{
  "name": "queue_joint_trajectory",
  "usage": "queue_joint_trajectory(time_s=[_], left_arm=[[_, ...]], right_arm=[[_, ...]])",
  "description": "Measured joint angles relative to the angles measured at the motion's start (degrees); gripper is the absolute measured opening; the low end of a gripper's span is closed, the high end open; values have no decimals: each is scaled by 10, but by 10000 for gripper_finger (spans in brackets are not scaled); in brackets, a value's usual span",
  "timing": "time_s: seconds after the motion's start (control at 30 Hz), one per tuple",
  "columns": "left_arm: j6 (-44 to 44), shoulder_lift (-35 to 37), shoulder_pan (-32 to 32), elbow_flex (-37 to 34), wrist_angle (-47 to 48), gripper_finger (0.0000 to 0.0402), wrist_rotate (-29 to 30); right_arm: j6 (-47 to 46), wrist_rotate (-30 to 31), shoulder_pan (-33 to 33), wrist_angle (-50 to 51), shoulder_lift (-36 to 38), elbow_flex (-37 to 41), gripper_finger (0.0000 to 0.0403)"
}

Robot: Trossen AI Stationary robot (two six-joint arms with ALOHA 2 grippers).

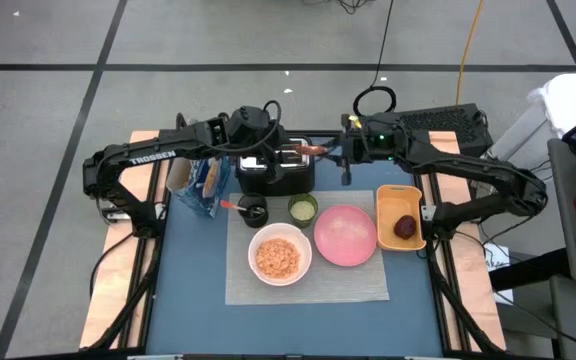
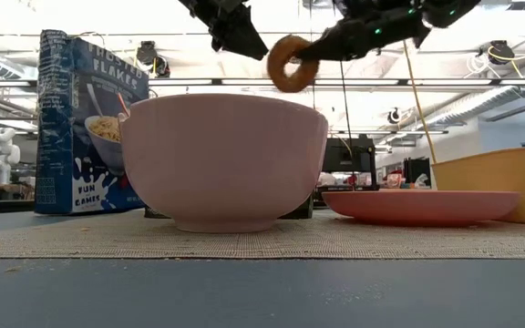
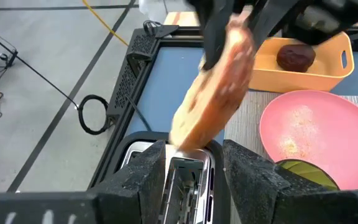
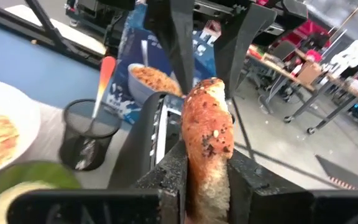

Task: Arrange a breakfast setting
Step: Put the bagel on the pink plate

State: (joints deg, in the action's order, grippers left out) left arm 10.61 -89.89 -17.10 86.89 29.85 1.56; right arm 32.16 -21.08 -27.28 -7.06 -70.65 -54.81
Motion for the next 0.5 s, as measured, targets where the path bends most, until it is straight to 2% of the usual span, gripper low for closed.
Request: queue_joint_trajectory(time_s=[0.3,0.5], left_arm=[[-2,0,0,0,0,166,0],[-3,0,0,0,0,166,0]], right_arm=[[-58,0,5,169,105,0,61],[-92,0,40,305,151,0,60]])
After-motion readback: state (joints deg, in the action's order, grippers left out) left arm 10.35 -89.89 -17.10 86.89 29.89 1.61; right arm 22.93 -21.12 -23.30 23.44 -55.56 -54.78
